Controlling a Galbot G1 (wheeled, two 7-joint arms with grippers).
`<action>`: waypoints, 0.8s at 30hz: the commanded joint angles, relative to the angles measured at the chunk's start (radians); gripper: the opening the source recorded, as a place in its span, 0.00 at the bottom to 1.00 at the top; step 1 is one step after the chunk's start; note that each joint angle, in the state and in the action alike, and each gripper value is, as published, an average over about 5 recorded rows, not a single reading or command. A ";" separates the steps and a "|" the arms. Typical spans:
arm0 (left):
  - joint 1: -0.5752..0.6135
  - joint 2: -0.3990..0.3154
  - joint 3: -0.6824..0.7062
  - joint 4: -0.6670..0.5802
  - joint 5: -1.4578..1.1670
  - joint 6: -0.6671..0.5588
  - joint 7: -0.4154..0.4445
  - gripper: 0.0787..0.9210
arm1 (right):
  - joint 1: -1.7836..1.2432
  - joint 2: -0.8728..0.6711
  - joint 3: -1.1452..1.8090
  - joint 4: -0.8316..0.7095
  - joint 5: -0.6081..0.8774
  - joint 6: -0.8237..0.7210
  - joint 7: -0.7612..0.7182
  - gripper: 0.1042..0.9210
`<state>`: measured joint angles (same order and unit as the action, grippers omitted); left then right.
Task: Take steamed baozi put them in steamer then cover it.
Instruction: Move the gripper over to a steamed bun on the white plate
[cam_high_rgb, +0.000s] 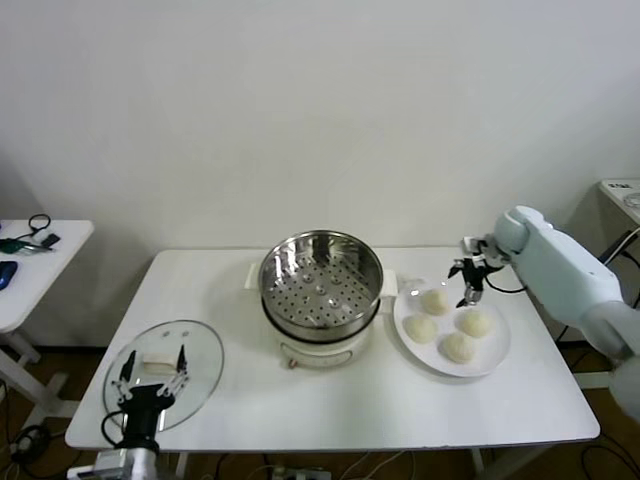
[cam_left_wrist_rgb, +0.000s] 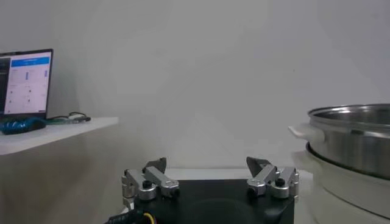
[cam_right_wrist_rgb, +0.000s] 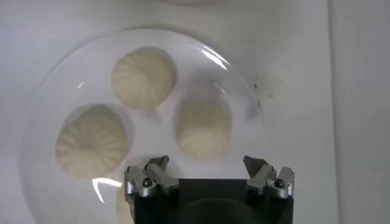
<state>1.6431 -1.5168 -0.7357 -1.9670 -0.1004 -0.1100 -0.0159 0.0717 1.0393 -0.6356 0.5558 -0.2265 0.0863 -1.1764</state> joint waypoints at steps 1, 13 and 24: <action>0.000 0.003 0.000 0.005 -0.002 0.003 -0.001 0.88 | 0.016 0.056 -0.045 -0.079 -0.020 0.016 -0.010 0.88; -0.013 0.005 0.002 0.020 0.009 0.009 -0.009 0.88 | 0.003 0.178 0.064 -0.218 -0.099 0.053 0.056 0.88; -0.016 0.006 0.000 0.026 0.006 0.009 -0.009 0.88 | 0.007 0.184 0.074 -0.251 -0.134 0.063 0.045 0.88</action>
<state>1.6274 -1.5109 -0.7359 -1.9417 -0.0948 -0.1021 -0.0252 0.0747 1.2027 -0.5766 0.3365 -0.3394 0.1445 -1.1360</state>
